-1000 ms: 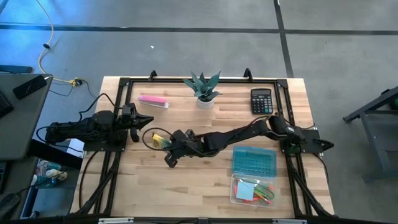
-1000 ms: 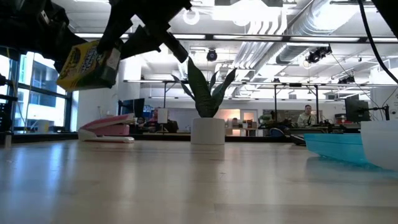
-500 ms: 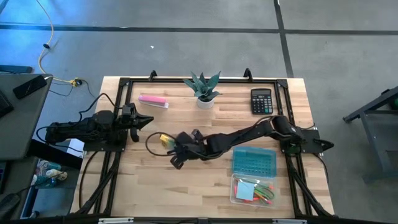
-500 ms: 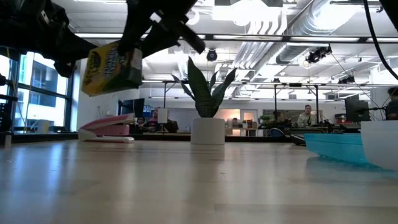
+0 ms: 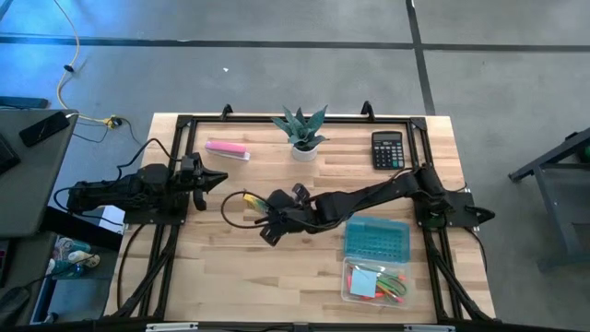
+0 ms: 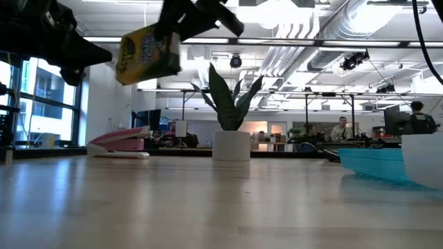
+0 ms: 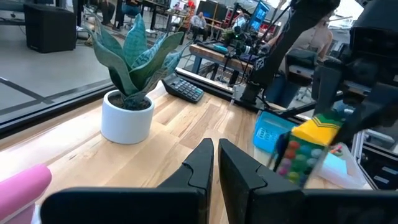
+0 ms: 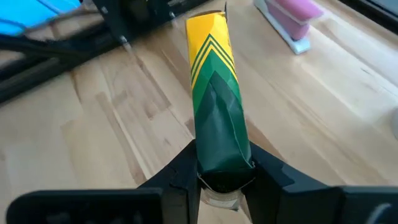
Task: Pack school essentials
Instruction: Put the yellow crayon box into the blue supply box
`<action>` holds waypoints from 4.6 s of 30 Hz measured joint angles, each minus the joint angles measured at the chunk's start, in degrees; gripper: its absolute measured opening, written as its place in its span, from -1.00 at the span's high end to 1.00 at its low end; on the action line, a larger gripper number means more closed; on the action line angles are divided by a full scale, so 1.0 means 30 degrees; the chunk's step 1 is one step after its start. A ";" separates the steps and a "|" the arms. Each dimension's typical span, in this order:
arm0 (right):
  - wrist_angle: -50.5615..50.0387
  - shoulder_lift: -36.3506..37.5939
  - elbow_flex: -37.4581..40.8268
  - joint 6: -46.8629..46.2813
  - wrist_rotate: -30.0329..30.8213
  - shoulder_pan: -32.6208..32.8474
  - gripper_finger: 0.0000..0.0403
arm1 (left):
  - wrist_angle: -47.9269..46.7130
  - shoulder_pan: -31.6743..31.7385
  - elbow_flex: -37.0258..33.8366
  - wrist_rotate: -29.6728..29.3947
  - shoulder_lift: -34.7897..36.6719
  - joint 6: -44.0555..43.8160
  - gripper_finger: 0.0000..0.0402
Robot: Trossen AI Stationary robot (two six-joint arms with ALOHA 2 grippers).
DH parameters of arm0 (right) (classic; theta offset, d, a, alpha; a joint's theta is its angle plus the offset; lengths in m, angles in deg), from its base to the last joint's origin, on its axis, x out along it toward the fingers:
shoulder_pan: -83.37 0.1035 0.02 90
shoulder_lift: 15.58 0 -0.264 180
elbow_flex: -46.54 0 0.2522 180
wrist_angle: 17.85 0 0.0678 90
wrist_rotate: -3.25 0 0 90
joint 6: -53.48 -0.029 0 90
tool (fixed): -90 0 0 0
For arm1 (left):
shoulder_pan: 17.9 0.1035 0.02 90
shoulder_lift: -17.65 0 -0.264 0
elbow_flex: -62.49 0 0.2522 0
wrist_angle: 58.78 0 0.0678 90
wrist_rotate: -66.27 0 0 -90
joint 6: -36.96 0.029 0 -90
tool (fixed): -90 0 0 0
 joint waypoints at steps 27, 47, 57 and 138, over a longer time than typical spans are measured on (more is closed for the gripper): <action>-0.3968 0.3404 0.3131 -0.1504 0.2130 0.1659 0.58 | -0.0013 0.0000 0.0000 0.0000 0.0007 0.0000 0.92; 0.7995 1.4452 1.9030 -0.4227 0.0636 0.2625 0.58 | -0.0006 -0.0007 0.0000 0.0000 0.0000 0.0002 0.92; 0.5509 1.8335 2.0903 -0.4886 -0.4239 0.2697 0.58 | -0.0008 -0.0007 0.0000 0.0000 0.0000 0.0000 0.92; 0.2702 1.3070 2.0903 -2.2312 -0.0289 1.5671 -0.31 | -0.0006 -0.0007 0.0000 0.0000 0.0007 0.0000 0.92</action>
